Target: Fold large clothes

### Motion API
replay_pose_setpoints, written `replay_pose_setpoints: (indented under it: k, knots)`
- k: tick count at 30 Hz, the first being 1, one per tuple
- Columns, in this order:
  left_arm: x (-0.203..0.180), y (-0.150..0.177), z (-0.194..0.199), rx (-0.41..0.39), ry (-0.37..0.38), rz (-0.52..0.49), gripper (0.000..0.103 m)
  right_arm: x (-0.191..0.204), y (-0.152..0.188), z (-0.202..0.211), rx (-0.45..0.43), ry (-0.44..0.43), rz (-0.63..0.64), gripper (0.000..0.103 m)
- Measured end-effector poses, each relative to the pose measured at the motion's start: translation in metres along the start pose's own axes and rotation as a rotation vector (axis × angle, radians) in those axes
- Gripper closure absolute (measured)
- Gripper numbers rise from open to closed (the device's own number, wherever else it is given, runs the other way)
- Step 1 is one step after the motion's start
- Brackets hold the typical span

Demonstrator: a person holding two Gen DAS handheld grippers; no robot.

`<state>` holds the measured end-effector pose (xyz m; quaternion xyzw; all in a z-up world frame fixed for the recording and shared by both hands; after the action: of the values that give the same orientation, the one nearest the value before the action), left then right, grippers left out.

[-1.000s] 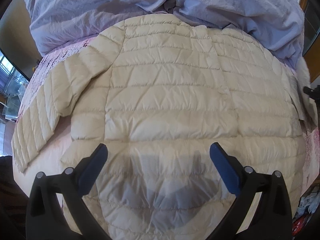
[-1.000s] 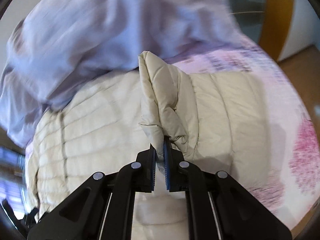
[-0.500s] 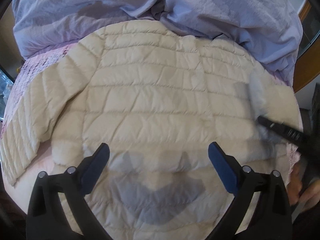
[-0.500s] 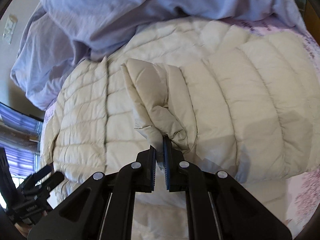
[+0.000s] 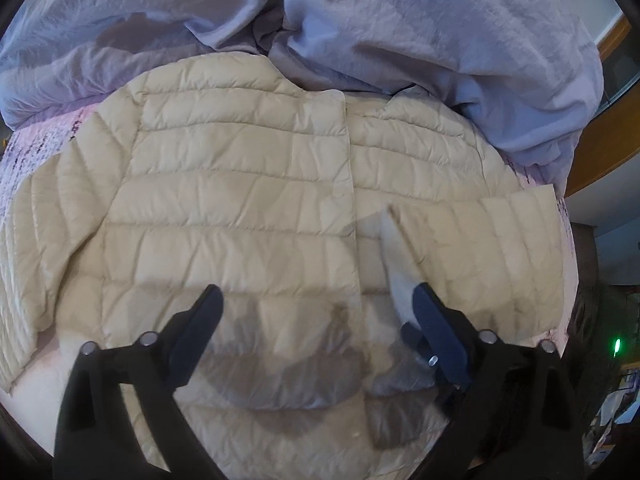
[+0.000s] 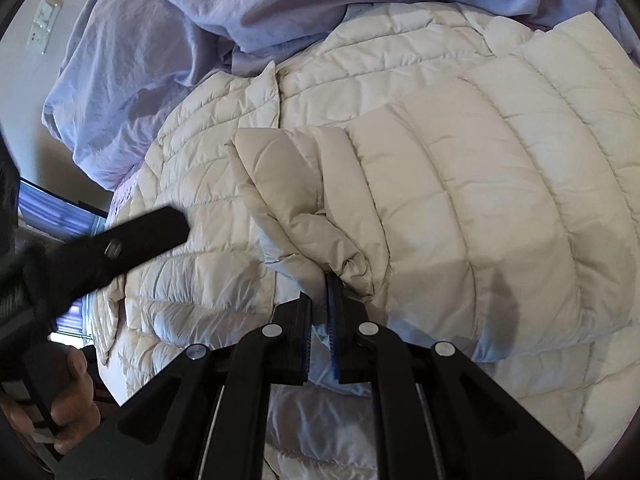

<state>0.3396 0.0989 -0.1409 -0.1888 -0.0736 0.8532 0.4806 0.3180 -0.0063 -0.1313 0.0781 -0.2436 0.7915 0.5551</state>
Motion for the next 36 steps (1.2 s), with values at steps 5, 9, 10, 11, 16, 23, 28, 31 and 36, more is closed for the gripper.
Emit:
replay_pose_setpoints:
  k: [5, 9, 10, 11, 16, 23, 28, 31, 36]
  knots:
    - [-0.005, -0.002, -0.014, 0.027, -0.012, -0.007, 0.017, 0.007, 0.002, 0.002, -0.010, -0.005, 0.006, 0.095]
    - [-0.010, 0.001, -0.022, 0.048, 0.004, 0.007, 0.021, 0.013, 0.003, 0.000, -0.014, 0.006, 0.020, 0.095]
    - [-0.010, 0.001, -0.023, 0.050, 0.003, 0.008, 0.024, 0.014, 0.003, 0.000, -0.015, 0.010, 0.022, 0.095]
    - [-0.011, 0.001, -0.025, 0.053, 0.002, 0.010, 0.026, 0.015, 0.003, -0.001, -0.015, 0.010, 0.023, 0.095]
    - [-0.017, 0.004, -0.033, 0.065, 0.018, 0.015, 0.047, 0.017, 0.002, -0.001, -0.019, 0.009, 0.019, 0.095]
    - [-0.024, 0.010, -0.041, 0.070, 0.065, 0.032, 0.095, 0.018, 0.003, 0.001, -0.021, 0.007, 0.019, 0.095]
    - [-0.016, 0.005, -0.041, 0.050, 0.053, 0.041, 0.100, 0.017, 0.004, 0.004, -0.017, 0.004, 0.025, 0.081]
    - [-0.008, -0.001, -0.035, 0.032, 0.030, 0.025, 0.100, 0.012, 0.001, 0.012, -0.055, 0.038, 0.039, 0.056]
    - [0.011, -0.017, -0.022, -0.015, -0.045, -0.020, 0.100, -0.008, -0.013, 0.026, -0.142, 0.163, 0.080, 0.054]
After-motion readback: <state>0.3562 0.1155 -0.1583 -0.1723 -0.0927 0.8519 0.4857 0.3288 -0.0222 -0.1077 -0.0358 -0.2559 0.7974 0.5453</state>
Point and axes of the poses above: each gripper's, at about its wrist camera, not at the fingertips, and z roughly against the way its jaws point, x to its left, y to its underside, the point moved 10 cm from there along -z, roughly the way its jaws point, and after that the axes turned 3 degrees about y, right-handed, at the moved point
